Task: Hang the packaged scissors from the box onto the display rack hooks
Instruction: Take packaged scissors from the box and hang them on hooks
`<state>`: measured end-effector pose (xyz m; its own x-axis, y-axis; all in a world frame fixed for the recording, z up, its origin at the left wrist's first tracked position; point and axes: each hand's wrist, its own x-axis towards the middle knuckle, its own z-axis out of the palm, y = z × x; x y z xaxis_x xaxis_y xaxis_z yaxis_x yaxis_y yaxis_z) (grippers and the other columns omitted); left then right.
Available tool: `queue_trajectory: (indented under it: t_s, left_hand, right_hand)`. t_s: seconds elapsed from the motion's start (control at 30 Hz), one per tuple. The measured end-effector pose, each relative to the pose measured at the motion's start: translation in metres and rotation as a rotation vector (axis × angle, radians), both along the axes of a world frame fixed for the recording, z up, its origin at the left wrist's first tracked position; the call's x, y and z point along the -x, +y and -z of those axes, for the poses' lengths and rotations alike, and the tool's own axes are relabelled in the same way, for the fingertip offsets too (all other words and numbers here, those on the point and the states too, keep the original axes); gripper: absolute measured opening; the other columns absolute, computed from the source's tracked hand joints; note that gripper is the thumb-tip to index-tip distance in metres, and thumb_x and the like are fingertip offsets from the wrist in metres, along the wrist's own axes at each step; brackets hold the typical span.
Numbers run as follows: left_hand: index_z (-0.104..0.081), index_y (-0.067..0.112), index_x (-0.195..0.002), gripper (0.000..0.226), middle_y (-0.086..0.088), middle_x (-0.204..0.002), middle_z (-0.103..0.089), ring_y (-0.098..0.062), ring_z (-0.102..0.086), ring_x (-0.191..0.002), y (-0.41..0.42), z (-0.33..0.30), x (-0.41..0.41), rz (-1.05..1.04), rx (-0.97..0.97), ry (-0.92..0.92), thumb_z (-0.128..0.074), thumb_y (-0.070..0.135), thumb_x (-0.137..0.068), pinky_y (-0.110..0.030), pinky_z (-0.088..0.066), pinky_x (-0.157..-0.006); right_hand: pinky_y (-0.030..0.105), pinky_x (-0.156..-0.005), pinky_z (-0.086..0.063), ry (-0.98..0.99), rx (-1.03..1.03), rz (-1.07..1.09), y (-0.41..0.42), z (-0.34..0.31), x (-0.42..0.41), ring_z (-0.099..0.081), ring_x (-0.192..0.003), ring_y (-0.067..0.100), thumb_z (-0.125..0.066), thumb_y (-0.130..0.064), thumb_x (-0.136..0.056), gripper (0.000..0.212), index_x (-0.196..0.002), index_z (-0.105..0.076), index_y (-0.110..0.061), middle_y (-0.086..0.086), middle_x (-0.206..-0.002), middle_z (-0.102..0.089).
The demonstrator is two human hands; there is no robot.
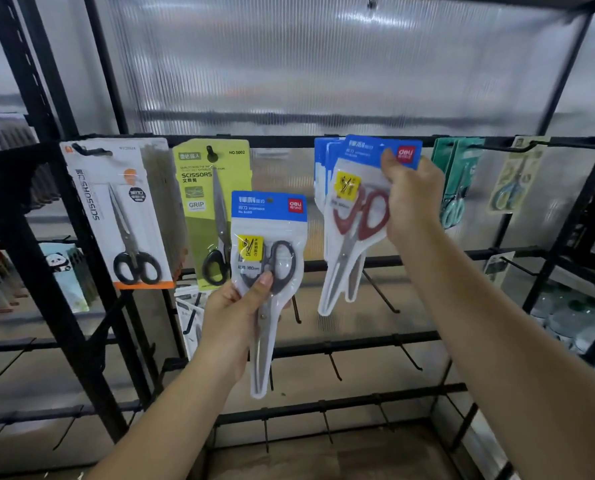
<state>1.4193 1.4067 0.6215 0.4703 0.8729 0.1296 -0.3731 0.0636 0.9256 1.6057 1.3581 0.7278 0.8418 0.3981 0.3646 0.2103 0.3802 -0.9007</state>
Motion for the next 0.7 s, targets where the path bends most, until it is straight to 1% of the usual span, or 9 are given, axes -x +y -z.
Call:
queue_trajectory:
  t_s: [0.07, 0.2, 0.37, 0.47, 0.5, 0.57, 0.63, 0.67, 0.7]
  left_hand:
    - [-0.066, 0.012, -0.098, 0.014, 0.005, -0.072, -0.073, -0.007, -0.067, -0.059, -0.001, 0.000, 0.001, -0.009, -0.020, 0.020, -0.055, 0.012, -0.089, -0.018, -0.053, -0.052]
    - [-0.067, 0.017, -0.101, 0.016, 0.007, -0.079, -0.074, -0.006, -0.067, -0.067, 0.000, 0.001, 0.001, -0.031, -0.043, 0.043, -0.057, 0.014, -0.089, -0.023, -0.055, -0.061]
    - [-0.067, 0.017, -0.098, 0.015, 0.008, -0.077, -0.074, -0.006, -0.067, -0.065, -0.001, 0.000, 0.000, -0.029, -0.035, 0.034, -0.057, 0.013, -0.089, -0.020, -0.055, -0.058]
    - [-0.067, 0.017, -0.096, 0.012, 0.004, -0.078, -0.073, -0.013, -0.065, -0.068, -0.003, -0.002, -0.001, -0.025, -0.014, 0.045, -0.058, 0.016, -0.088, -0.026, -0.053, -0.061]
    - [-0.068, 0.015, -0.097, 0.012, 0.002, -0.079, -0.072, -0.016, -0.064, -0.071, -0.004, -0.002, -0.002, -0.020, -0.009, 0.042, -0.059, 0.016, -0.088, -0.027, -0.053, -0.060]
    - [-0.067, 0.012, -0.098, 0.013, -0.002, -0.078, -0.071, -0.019, -0.063, -0.070, -0.006, -0.004, -0.003, -0.008, -0.003, 0.034, -0.058, 0.015, -0.088, -0.023, -0.053, -0.056]
    - [-0.067, 0.012, -0.098, 0.013, 0.000, -0.075, -0.072, -0.015, -0.065, -0.064, -0.008, -0.004, -0.002, 0.002, -0.007, 0.031, -0.057, 0.015, -0.089, -0.022, -0.053, -0.054]
    - [-0.067, 0.013, -0.098, 0.013, 0.001, -0.074, -0.072, -0.013, -0.066, -0.064, -0.009, -0.004, -0.002, 0.007, -0.013, 0.031, -0.057, 0.015, -0.089, -0.022, -0.053, -0.055]
    - [-0.067, 0.014, -0.098, 0.014, 0.002, -0.075, -0.073, -0.012, -0.067, -0.064, -0.009, -0.004, -0.001, 0.015, -0.020, 0.025, -0.057, 0.015, -0.089, -0.022, -0.054, -0.056]
  right_hand:
    - [0.039, -0.070, -0.049, -0.020, 0.044, 0.023, 0.005, -0.007, -0.009, -0.056, -0.072, 0.026, -0.061, -0.019, -0.090, 0.024, -0.068, -0.052, -0.018, 0.001, -0.069, -0.055]
    - [0.038, -0.071, -0.047, -0.082, 0.131, 0.050, 0.007, -0.007, -0.018, -0.054, -0.076, 0.024, -0.059, -0.015, -0.091, 0.024, -0.067, -0.053, -0.018, 0.004, -0.074, -0.057]
    - [0.033, -0.067, -0.044, -0.143, 0.158, 0.066, 0.002, -0.004, -0.021, -0.053, -0.073, 0.022, -0.061, -0.018, -0.090, 0.023, -0.067, -0.054, -0.019, 0.003, -0.073, -0.056]
    - [0.036, -0.070, -0.048, -0.253, 0.213, 0.071, 0.001, -0.008, -0.022, -0.055, -0.073, 0.021, -0.062, -0.019, -0.088, 0.018, -0.072, -0.060, -0.012, 0.005, -0.074, -0.058]
    - [0.037, -0.069, -0.047, -0.256, 0.232, 0.067, 0.002, -0.009, -0.023, -0.053, -0.072, 0.021, -0.062, -0.018, -0.088, 0.019, -0.072, -0.061, -0.009, 0.007, -0.074, -0.057]
    - [0.034, -0.067, -0.042, -0.219, 0.257, 0.037, 0.005, -0.008, -0.025, -0.050, -0.071, 0.021, -0.063, -0.017, -0.088, 0.020, -0.069, -0.057, -0.012, 0.006, -0.071, -0.052]
    - [0.034, -0.067, -0.045, -0.164, 0.256, 0.050, 0.009, -0.003, -0.027, -0.054, -0.073, 0.023, -0.064, -0.019, -0.087, 0.013, -0.080, -0.055, -0.015, 0.003, -0.077, -0.054]
    - [0.035, -0.070, -0.049, -0.130, 0.237, 0.098, 0.009, 0.002, -0.025, -0.059, -0.078, 0.022, -0.066, -0.018, -0.086, 0.015, -0.092, -0.052, -0.015, 0.001, -0.085, -0.056]
    - [0.035, -0.074, -0.052, -0.105, 0.218, 0.173, 0.007, 0.008, -0.021, -0.060, -0.085, 0.020, -0.066, -0.015, -0.085, 0.025, -0.103, -0.048, -0.016, -0.001, -0.092, -0.054]
